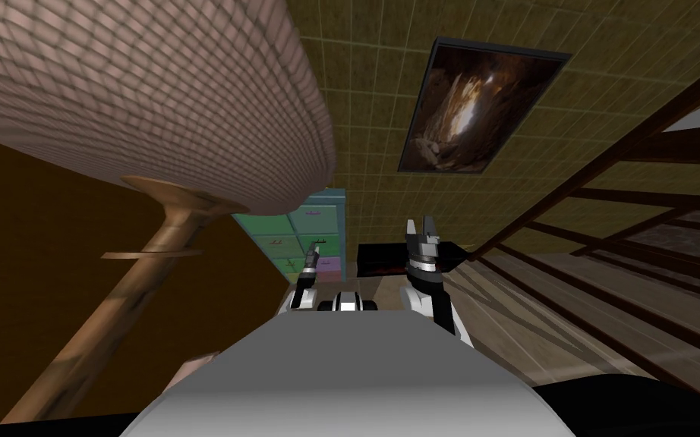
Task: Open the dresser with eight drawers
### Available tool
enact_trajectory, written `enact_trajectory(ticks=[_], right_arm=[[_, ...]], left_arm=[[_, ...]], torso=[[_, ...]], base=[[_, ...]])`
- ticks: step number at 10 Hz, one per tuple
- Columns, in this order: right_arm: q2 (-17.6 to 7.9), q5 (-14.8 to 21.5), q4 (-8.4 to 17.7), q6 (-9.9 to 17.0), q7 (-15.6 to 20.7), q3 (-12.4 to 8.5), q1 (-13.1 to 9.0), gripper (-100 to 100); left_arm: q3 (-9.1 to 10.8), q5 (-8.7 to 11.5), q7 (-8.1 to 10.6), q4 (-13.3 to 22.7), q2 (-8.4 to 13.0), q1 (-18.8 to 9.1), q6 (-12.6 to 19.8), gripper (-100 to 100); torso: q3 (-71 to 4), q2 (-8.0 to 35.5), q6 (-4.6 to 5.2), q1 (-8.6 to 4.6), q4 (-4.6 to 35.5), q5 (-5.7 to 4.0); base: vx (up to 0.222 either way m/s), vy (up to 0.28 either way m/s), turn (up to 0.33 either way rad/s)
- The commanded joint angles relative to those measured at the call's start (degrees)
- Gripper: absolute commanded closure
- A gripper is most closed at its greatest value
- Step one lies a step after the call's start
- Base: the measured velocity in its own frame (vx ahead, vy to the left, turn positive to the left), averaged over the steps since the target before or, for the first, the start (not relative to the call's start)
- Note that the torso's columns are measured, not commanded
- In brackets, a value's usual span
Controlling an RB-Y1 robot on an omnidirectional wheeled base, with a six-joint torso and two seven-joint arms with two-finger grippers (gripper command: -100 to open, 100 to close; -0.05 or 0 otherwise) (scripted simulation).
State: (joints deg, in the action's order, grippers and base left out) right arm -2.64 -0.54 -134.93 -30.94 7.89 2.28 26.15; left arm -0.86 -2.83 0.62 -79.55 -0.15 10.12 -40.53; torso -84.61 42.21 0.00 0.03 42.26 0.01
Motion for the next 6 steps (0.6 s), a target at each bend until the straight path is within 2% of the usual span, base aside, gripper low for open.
enact_trajectory(ticks=[1,2,3,4,5,6], right_arm=[[0.0,0.0,0.0,0.0,0.0,0.0,0.0,0],[0.0,0.0,0.0,0.0,0.0,0.0,0.0,0],[0.0,0.0,0.0,0.0,0.0,0.0,0.0,0],[0.0,0.0,0.0,0.0,0.0,0.0,0.0,0],[0.0,0.0,0.0,0.0,0.0,0.0,0.0,0],[0.0,0.0,0.0,0.0,0.0,0.0,0.0,0]], left_arm=[[0.16,0.1,-0.06,-0.2,-0.1,-0.9,1.0,-100],[-0.03,0.0,0.02,0.5,0.1,0.4,-0.8,100],[-0.08,0.0,0.01,0.9,0.1,0.8,-1.5,100],[-0.14,-0.1,-0.04,0.2,-0.1,0.6,-0.6,100],[-0.17,-0.1,-0.01,0.4,2.2,0.5,-0.7,-100],[-0.19,-0.1,0.02,0.4,3.6,0.4,-0.5,-100]], torso=[[0.0,0.0,0.0,-0.02,0.0,-0.01],[0.0,0.1,0.0,-0.01,0.0,-0.02],[0.1,0.3,-0.03,0.08,0.1,-0.02],[0.2,0.4,-0.05,0.15,0.1,0.01],[0.2,0.4,-0.09,0.19,0.1,0.01],[0.2,0.4,-0.1,0.19,0.1,0.0]], base=[[0.018,-0.002,0.0],[-0.022,-0.01,-0.013],[-0.042,-0.013,-0.012],[-0.011,-0.012,-0.014],[0.013,-0.008,-0.015],[0.008,0.001,0.003]])
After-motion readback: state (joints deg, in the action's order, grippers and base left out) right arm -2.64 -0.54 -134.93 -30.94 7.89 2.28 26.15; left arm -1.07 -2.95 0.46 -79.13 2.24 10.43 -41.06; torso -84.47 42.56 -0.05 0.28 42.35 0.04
